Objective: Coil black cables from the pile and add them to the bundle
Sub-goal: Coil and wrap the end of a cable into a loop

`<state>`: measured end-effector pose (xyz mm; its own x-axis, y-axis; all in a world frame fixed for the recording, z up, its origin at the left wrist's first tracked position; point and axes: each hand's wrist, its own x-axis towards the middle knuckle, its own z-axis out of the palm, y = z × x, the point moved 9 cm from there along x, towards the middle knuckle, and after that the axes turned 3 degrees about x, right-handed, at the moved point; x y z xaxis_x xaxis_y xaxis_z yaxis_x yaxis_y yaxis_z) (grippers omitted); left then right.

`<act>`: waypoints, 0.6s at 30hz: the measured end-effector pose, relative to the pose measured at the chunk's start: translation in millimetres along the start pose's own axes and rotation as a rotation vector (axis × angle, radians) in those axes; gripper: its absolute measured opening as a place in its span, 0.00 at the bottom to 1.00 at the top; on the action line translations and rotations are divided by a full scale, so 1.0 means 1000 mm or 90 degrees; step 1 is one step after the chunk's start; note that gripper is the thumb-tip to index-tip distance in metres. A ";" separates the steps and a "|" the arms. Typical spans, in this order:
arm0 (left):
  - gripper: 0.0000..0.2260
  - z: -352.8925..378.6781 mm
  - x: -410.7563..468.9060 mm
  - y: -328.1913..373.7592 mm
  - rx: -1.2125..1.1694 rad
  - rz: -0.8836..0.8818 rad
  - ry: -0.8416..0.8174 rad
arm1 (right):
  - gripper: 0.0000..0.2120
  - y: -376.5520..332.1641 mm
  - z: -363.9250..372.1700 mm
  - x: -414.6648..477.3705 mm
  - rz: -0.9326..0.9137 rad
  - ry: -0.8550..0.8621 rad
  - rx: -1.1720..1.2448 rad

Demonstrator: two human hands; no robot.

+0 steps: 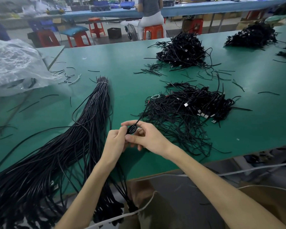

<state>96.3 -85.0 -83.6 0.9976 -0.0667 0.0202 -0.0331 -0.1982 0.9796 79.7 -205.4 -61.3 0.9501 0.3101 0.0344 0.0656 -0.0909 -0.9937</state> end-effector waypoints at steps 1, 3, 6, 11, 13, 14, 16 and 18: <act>0.25 0.000 -0.001 0.002 -0.002 0.005 -0.002 | 0.17 0.000 0.000 0.000 -0.007 0.007 -0.018; 0.28 0.002 -0.002 0.005 -0.009 0.004 -0.013 | 0.16 -0.001 -0.002 -0.001 -0.015 0.024 -0.063; 0.30 0.001 -0.002 0.005 -0.009 -0.007 -0.004 | 0.16 -0.004 -0.003 -0.005 -0.027 0.033 -0.159; 0.25 -0.006 -0.001 0.001 -0.018 -0.024 0.042 | 0.20 -0.014 0.000 -0.010 -0.056 0.011 -0.348; 0.23 -0.007 -0.001 0.001 -0.010 -0.020 0.046 | 0.18 -0.015 0.002 -0.012 -0.055 0.004 -0.401; 0.23 -0.007 -0.001 0.001 -0.008 -0.020 0.047 | 0.17 -0.016 0.003 -0.013 -0.058 0.010 -0.427; 0.24 -0.007 -0.001 0.001 -0.009 -0.025 0.046 | 0.14 -0.018 0.002 -0.014 -0.065 0.031 -0.424; 0.27 -0.007 -0.001 0.001 -0.007 -0.032 0.042 | 0.10 -0.018 0.002 -0.015 -0.066 0.048 -0.333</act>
<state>95.4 -78.2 -81.1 0.9998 0.0085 -0.0166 0.0179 -0.1887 0.9819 63.5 -206.2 -44.7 0.9484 0.2761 0.1561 0.2855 -0.5285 -0.7995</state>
